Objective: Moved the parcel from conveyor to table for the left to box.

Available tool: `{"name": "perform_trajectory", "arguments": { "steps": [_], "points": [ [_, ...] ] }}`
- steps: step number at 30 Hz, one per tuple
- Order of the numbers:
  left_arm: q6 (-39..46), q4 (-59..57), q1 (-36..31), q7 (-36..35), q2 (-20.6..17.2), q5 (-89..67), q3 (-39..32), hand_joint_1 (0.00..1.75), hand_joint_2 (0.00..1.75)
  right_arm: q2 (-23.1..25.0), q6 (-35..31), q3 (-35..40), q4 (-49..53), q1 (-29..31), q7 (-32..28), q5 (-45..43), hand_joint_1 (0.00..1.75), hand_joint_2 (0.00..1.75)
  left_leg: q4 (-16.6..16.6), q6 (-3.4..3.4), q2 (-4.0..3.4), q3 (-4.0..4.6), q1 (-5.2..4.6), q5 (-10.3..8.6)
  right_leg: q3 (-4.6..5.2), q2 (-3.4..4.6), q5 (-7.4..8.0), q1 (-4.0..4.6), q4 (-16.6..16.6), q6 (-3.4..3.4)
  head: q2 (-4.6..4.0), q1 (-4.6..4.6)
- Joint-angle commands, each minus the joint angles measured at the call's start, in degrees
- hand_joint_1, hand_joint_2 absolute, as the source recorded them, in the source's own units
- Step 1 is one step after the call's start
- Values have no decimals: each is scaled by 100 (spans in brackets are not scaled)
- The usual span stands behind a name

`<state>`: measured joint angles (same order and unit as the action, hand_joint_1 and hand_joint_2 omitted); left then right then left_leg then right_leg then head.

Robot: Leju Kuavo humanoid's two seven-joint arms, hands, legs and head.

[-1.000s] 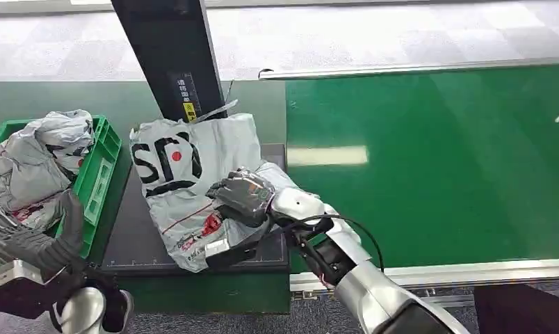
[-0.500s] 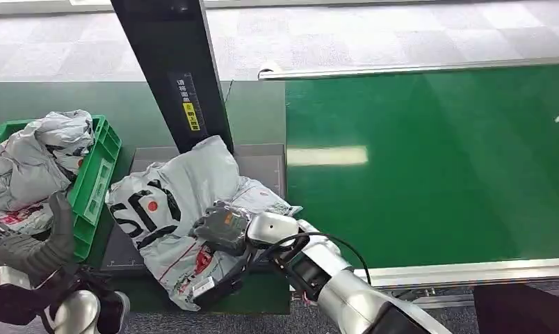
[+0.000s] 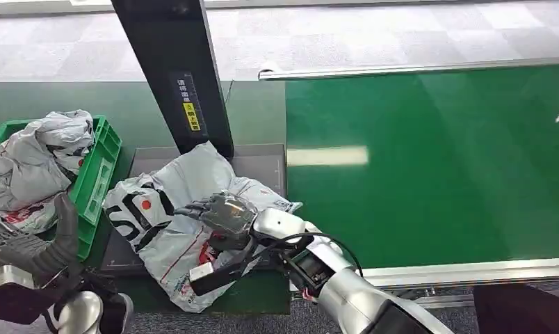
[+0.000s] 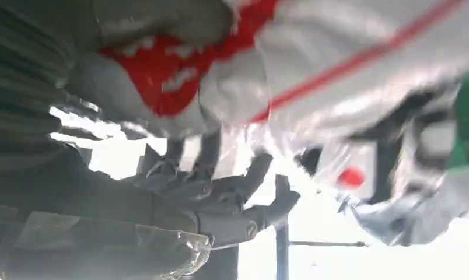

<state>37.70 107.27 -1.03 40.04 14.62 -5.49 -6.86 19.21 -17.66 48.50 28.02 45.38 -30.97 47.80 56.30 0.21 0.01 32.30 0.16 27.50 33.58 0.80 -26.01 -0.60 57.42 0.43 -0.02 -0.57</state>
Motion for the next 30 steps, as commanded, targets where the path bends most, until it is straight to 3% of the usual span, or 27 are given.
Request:
{"name": "perform_trajectory", "arguments": {
  "steps": [1, 9, 13, 21, 22, 23, 25, 26, 28, 30],
  "points": [
    [230, -410, -116, -4, -129, 20, 75, 0, 175, -140, -20, -316, -167, 176, -67, -40, 0, 175, -8, 3, 12, -11, -1, -1, -13, -17, -4, -1, -6, -3, 0, -2],
    [230, -412, -53, -4, -210, 2, 43, 0, 175, -598, -158, -1142, 902, -566, -826, -1252, 0, 175, -18, 3, 28, -19, 2, -7, -27, -35, -2, 3, -19, -3, 0, -2],
    [230, -497, 66, -4, -318, 50, 165, 0, 175, -912, -181, -1635, 1436, -921, -860, -1798, 0, 175, -11, 1, 21, -11, 0, -3, -18, -26, -3, 1, -13, -1, 0, -2],
    [230, -537, 34, -4, -323, 44, 192, 0, 175, -945, -198, -1637, 1490, -930, -865, -1784, 0, 175, -9, 3, 15, -11, -1, -2, -13, -20, -4, 0, -9, -3, 0, -2],
    [230, -707, 15, -4, -406, 77, 350, 0, 175, -1029, -367, -1855, 1771, -1040, -903, -2175, 0, 175, -13, 5, 18, -16, -1, -2, -19, -25, -4, 1, -12, -5, 0, -2],
    [218, -1024, -54, -4, -607, 195, 528, 0, 175, -1110, -177, -2073, 2065, -1145, -903, -2385, 0, 175, -9, 2, 25, -8, -2, -4, -13, -29, -4, -1, -9, -2, 0, -2],
    [181, -1369, -142, -4, -564, 71, 654, 0, 175, -1261, 13, -2197, 2341, -1238, -785, -2505, 0, 175, -11, 1, 25, -9, -3, -6, -11, -29, -3, -2, -10, -1, 0, -2],
    [-211, -1963, -254, -44, -628, 142, 738, 0, 175, -1313, 52, -2219, 2437, -1275, -703, -2454, 0, 175, -15, 2, 35, -14, -2, -8, -19, -42, -4, -1, -15, -2, 0, -2],
    [-1042, -2455, -393, -795, -796, -475, 1015, 0, 175, -1276, 120, -2436, 2365, -1289, -582, -2505, 0, 175, -13, 0, 34, -12, -5, -8, -17, -38, -4, -4, -13, 0, 0, -2],
    [-1359, -2699, -415, -1120, -846, -1026, 1148, 0, 175, -1247, 278, -2572, 2313, -1258, -589, -2633, 0, 175, -17, 0, 39, -18, -8, -10, -25, -44, -4, -7, -16, 0, 0, 2]
  ]
}}
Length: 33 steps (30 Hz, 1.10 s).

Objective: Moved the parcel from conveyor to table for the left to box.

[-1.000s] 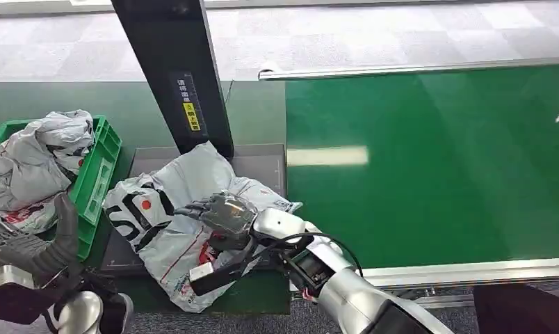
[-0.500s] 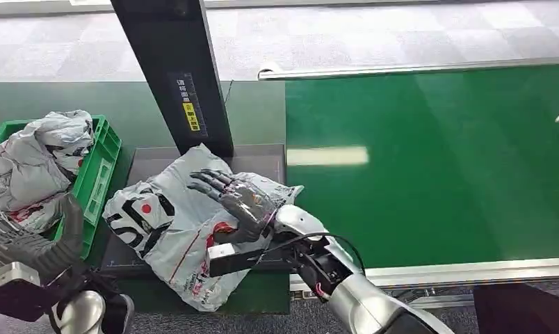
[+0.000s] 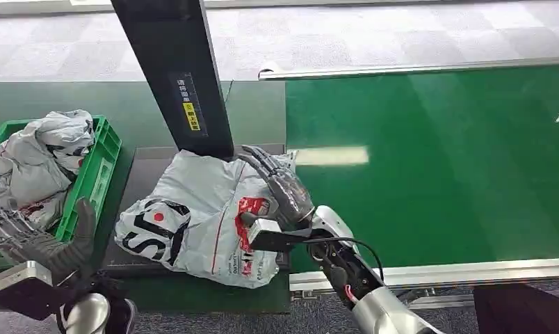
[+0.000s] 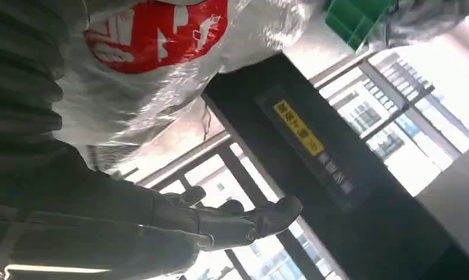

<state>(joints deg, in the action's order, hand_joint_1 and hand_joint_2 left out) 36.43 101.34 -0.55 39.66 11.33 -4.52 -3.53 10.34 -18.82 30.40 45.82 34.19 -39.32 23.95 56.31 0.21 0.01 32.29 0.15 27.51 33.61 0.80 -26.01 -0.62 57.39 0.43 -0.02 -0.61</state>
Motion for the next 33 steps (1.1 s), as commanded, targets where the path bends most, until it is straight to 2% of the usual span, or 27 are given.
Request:
{"name": "perform_trajectory", "arguments": {
  "steps": [1, 4, 5, 6, 7, 9, 13, 21, 24, 25, 26, 27, 29, 30, 31, 32, 33],
  "points": [
    [-1486, -2222, -456, -1396, -544, -1519, 879, 0, 175, -352, 515, -873, 584, -147, 240, -406, 0, 175, -11, 1, 23, -10, -4, -7, -18, -26, -2, -3, -8, -1, 0, 4],
    [-2121, -2735, -552, -2463, -705, -2338, 1090, 0, 175, -365, 752, -1078, 758, -202, 342, -735, 0, 175, -12, 2, 20, -12, -8, -6, -17, -24, -1, -8, -7, 0, 0, 2],
    [-2271, -3158, -666, -2751, -716, -2786, 1098, 0, 175, -416, 1054, -1129, 878, -229, 494, -909, 0, 175, -11, 2, 19, -12, -8, -5, -17, -23, -1, -8, -6, 1, 0, 4],
    [-2315, -3360, -715, -2771, -707, -2951, 1083, 0, 175, -428, 1170, -1147, 908, -241, 552, -969, 0, 175, -21, 5, 33, -21, -8, -10, -29, -39, -2, -8, -15, -2, 0, 2],
    [-2614, -3734, -810, -3098, -742, -3321, 1133, 0, 175, -454, 1421, -1170, 954, -262, 642, -1113, 0, 175, -14, 3, 24, -16, -10, -7, -21, -28, -2, -9, -8, 0, 0, 2],
    [-2688, -4117, -907, -3477, -866, -4164, 1350, 0, 175, -470, 1490, -1186, 1060, -341, 659, -1127, 0, 175, -21, 5, 27, -22, -9, -9, -28, -33, -1, -8, -14, -2, 0, 2],
    [-2893, -4290, -923, -4152, -919, -5389, 1419, 0, 175, -521, 1683, -1199, 1378, -529, 741, -1168, 0, 175, -11, 2, 14, -14, -7, -3, -16, -18, -1, -7, -8, 0, 0, 0],
    [-3255, -4410, -896, -4506, -836, -6269, 1317, 0, 175, -522, 1751, -1134, 1400, -542, 792, -1130, 0, 175, -19, 3, 23, -105, -9, 19, -126, -20, -22, -11, -12, 8, 0, 2],
    [-3243, -4445, -904, -4480, -800, -6311, 1264, 0, 175, -521, 1747, -1140, 1403, -550, 805, -1122, 0, 175, -12, -9, 30, -118, -14, 31, -139, -20, -22, -15, -1, 10, 0, 2],
    [-3243, -4445, -904, -4480, -800, -6311, 1264, 0, 175, -521, 1747, -1140, 1403, -550, 805, -1122, 0, 175, -23, -6, 24, -97, -12, 15, -117, -15, -3, -13, -12, 4, 0, 2],
    [-3243, -4445, -904, -4480, -800, -6311, 1264, 0, 175, -521, 1747, -1140, 1403, -550, 805, -1122, 0, 175, -2, 0, 31, -130, -14, 44, -152, -17, -39, -15, 11, 13, 0, 2],
    [-3243, -4445, -904, -4480, -800, -6311, 1264, 0, 175, -521, 1747, -1140, 1403, -550, 805, -1122, 0, 175, -4, 1, 21, -95, -13, 26, -115, -10, -25, -14, 9, 15, 0, 4],
    [-3243, -4445, -904, -4480, -800, -6311, 1264, 0, 175, -521, 1747, -1140, 1403, -550, 805, -1122, 0, 175, 30, -4, 28, -119, -15, 69, -165, -15, -70, -16, 45, 7, 0, 2],
    [-3243, -4445, -904, -4480, -800, -6311, 1264, 0, 175, -521, 1747, -1140, 1403, -550, 805, -1122, 0, 175, 29, 0, 21, -81, -15, 50, -122, -11, -49, -16, 44, 4, 0, 4],
    [-3231, -4436, -902, -4457, -769, -6275, 1218, 0, 175, -531, 1739, -1154, 1427, -570, 809, -1120, 0, 175, 7, -1, 33, -109, -15, 42, -156, -22, -34, -16, 22, 1, 0, 2],
    [-3194, -4393, -884, -4295, -721, -6194, 1136, 0, 175, -538, 1730, -1178, 1470, -603, 828, -1103, 0, 175, -5, 1, 31, -74, -12, -6, -122, -23, -6, -13, 7, -4, 0, 2],
    [-3122, -4322, -864, -4156, -675, -6072, 1061, 0, 175, -549, 1727, -1198, 1519, -639, 837, -1099, 0, 175, -7, 0, 41, -87, -11, -3, -141, -34, -11, -12, 4, 1, 0, 0]
  ]
}}
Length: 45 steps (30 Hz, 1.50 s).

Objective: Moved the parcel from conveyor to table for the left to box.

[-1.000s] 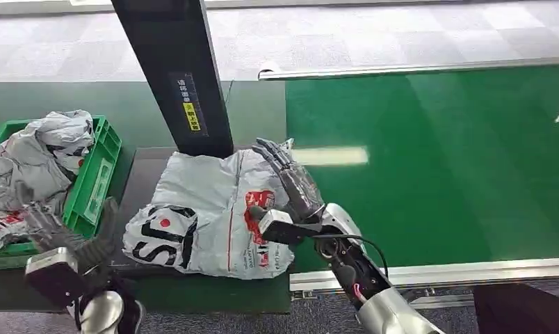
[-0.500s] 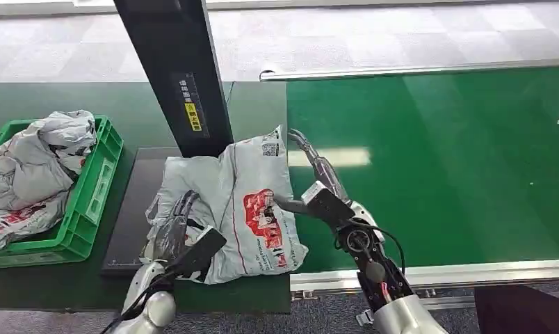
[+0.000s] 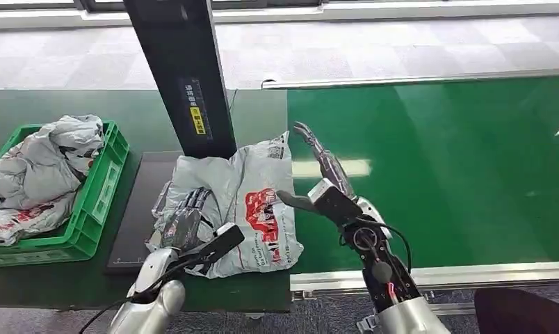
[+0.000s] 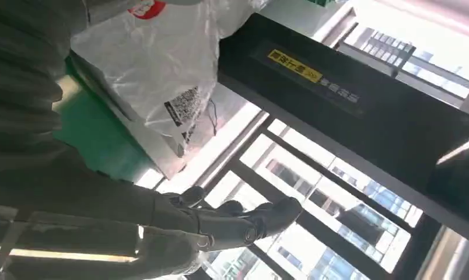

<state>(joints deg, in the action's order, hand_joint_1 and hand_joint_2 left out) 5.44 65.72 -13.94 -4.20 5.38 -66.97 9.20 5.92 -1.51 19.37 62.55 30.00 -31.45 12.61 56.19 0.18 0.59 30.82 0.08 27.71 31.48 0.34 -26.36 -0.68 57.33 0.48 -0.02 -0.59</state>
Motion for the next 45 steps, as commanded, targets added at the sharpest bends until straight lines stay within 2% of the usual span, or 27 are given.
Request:
{"name": "perform_trajectory", "arguments": {
  "steps": [1, 2, 3, 4, 10, 16, 25, 29, 32, 36, 45],
  "points": [
    [145, -626, 495, 421, -43, 316, -254, 9, 175, -134, -15, -124, -59, -292, 64, 40, 0, 175, -4, 7, -19, 83, -4, -38, 92, 10, 35, -5, 0, -5, 0, 2],
    [237, -547, 504, 529, -12, 443, -295, 145, 175, -150, -17, -131, -17, -322, 68, 44, 0, 175, 7, 4, -11, 51, -6, -20, 60, 4, 16, -6, 12, -2, 0, 0],
    [372, -393, 512, 711, 24, 682, -351, 161, 175, -178, -20, -151, 73, -382, 81, 50, 0, 175, -3, 6, -17, 75, -4, -32, 81, 6, 30, -4, 0, -3, 0, 2],
    [483, -233, 522, 871, 26, 934, -358, 175, 175, -191, -16, -173, 150, -430, 85, 54, 0, 175, 5, 5, -11, 56, -3, -24, 65, 1, 20, -3, 6, -1, 0, -2],
    [1275, 337, 626, 1772, 79, 2047, -488, 175, 175, -201, 17, -153, 70, -394, 88, 58, 0, 175, 6, 4, -8, 39, 0, -5, 54, -3, 6, 0, 3, -1, 0, 2],
    [1393, 371, 648, 1865, 80, 2168, -502, 175, 175, -196, 13, -136, 23, -361, 86, 59, 0, 175, 4, 5, -5, 76, 0, -4, 93, -8, 3, 0, 0, -1, 0, -2],
    [2568, 1275, 1022, 3066, 157, 3395, -755, 175, 175, -32, 29, 42, -412, -12, 5, 66, 0, 175, 7, 6, -20, 121, 2, -1, 141, 8, 6, 2, 2, -2, 0, 0],
    [3402, 1813, 1153, 3597, 150, 3413, -909, 175, 175, 41, 48, 129, -596, 108, -17, 69, 0, 175, 8, 6, -18, 126, 2, 0, 144, 6, 4, 2, 4, -2, 0, 0],
    [3456, 2377, 1195, 4176, 438, 3043, -1549, 175, 175, 77, 32, 188, -675, 153, -58, 62, 0, 175, 9, 8, -31, 129, 4, 2, 150, 16, 6, 5, 4, -4, 0, 0],
    [3456, 3344, 1123, 4420, 543, 2446, -2015, 175, 175, 64, -12, 210, -712, 122, -87, 49, 0, 175, 13, 8, -25, 138, 7, 1, 154, 10, 6, 7, 5, -4, 0, 2],
    [3456, 3500, 1104, 4420, 535, 2319, -2071, 175, 175, 66, -18, 210, -732, 126, -96, 49, 0, 175, 5, 8, -18, 131, 3, -2, 148, 4, 5, 3, 2, -3, 0, 0]
  ]
}}
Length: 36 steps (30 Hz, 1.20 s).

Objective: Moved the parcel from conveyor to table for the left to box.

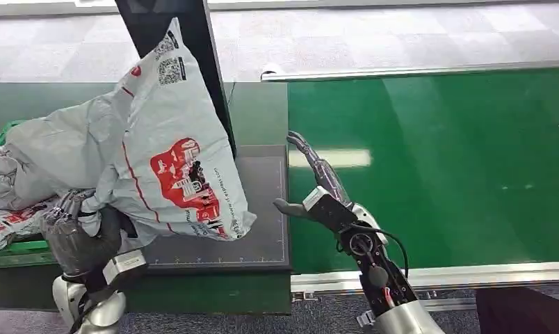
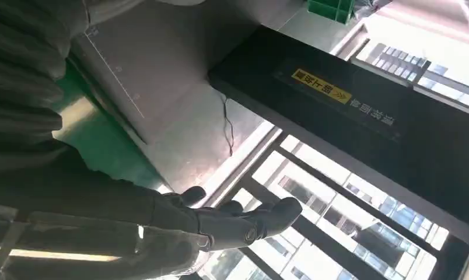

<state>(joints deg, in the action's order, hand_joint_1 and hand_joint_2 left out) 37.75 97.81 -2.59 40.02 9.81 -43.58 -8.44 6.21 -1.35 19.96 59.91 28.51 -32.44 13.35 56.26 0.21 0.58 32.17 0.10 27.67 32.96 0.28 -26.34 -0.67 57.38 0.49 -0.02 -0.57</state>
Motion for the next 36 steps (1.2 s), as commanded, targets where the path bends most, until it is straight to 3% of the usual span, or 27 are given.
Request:
{"name": "perform_trajectory", "arguments": {
  "steps": [1, 14, 17, 20, 21, 23, 26, 27, 28, 29, 30, 31, 36],
  "points": [
    [225, 292, -30, -2, 91, -20, -308, 175, 175, 38, -33, 151, -468, 274, 2, -26, 0, 175, -1, 4, -14, -3, 0, 2, 1, 9, 2, 1, -1, -3, 0, -2],
    [225, 457, -64, -2, 106, -206, -402, 175, 175, 40, -33, 154, -487, 285, -3, -26, 0, 175, -3, 4, -11, -3, 1, 1, 0, 6, 2, 2, -3, -4, 0, -2],
    [225, 1309, -441, -2, 344, -1712, -1298, 175, 175, 62, -63, 181, -545, 290, -32, -15, 0, 175, 9, 4, -13, 8, 6, 4, 11, 9, 2, 6, 4, -4, 0, -2],
    [225, 1010, -1032, -2, 372, -2498, -1850, 175, 175, 5, -183, 188, -505, 227, -64, -14, 0, 175, 7, 6, -16, 7, 7, 2, 11, 9, 4, 8, 3, -6, 0, -4],
    [225, 398, -1535, -82, 397, -2877, -2372, 175, 175, -47, -215, 182, -438, 186, -55, -33, 0, 175, 4, 5, 0, 7, 5, -2, 6, -5, 2, 6, 2, -5, 0, 0],
    [225, -265, -1958, -349, 83, -2901, -2455, 175, 175, -107, -241, 168, -342, 114, -34, -43, 0, 175, -4, 6, 5, 0, 1, -8, 1, -12, 3, 2, 0, -6, 0, -2],
    [225, -1325, -2243, -2317, -845, -4185, -2104, 175, 175, -95, -289, 147, -423, 92, -13, -20, 0, 175, -12, 10, 6, -5, 3, -15, -1, -14, 7, 3, -6, -11, 0, -4],
    [225, -1932, -2401, -3160, -1329, -4365, -1655, 175, 175, -107, -286, 155, -436, 99, -18, -13, 0, 175, -16, 11, 0, -16, 0, -13, -7, -6, 7, 1, -8, -11, 0, 0],
    [-1771, -3974, -3252, -5320, -2775, -4642, -582, 175, 175, -95, -170, 219, -517, 159, 15, 31, 0, 175, -11, 10, 10, -16, 2, -12, -8, -15, 2, 3, -1, -10, 0, 0],
    [-1225, -5467, -4071, -5875, -3130, -4584, -658, 175, 175, -69, -148, 233, -571, 196, 11, 27, 0, 175, -16, 15, 26, -17, 6, -19, -12, -34, 4, 8, -3, -18, 0, 0],
    [-822, -6714, -4741, -5685, -3473, -4613, -682, 175, 175, -39, -107, 288, -639, 254, 20, 45, 0, 175, -7, 16, 45, -40, 4, -25, -1, -53, 1, 5, 10, -19, 0, 0],
    [-805, -7077, -4941, -5695, -3607, -4637, -689, 175, 175, -14, -91, 321, -673, 287, 13, 43, 0, 175, -2, 27, 75, -31, 9, -38, 4, -83, 1, 12, 17, -27, 0, 0],
    [-863, -7389, -5030, -5830, -3686, -4642, -601, 175, 175, 25, -60, 380, -706, 325, 35, 57, 0, 175, -7, 43, -100, -32, 34, -31, 45, 84, 44, 34, 18, -60, 0, -2]
  ]
}}
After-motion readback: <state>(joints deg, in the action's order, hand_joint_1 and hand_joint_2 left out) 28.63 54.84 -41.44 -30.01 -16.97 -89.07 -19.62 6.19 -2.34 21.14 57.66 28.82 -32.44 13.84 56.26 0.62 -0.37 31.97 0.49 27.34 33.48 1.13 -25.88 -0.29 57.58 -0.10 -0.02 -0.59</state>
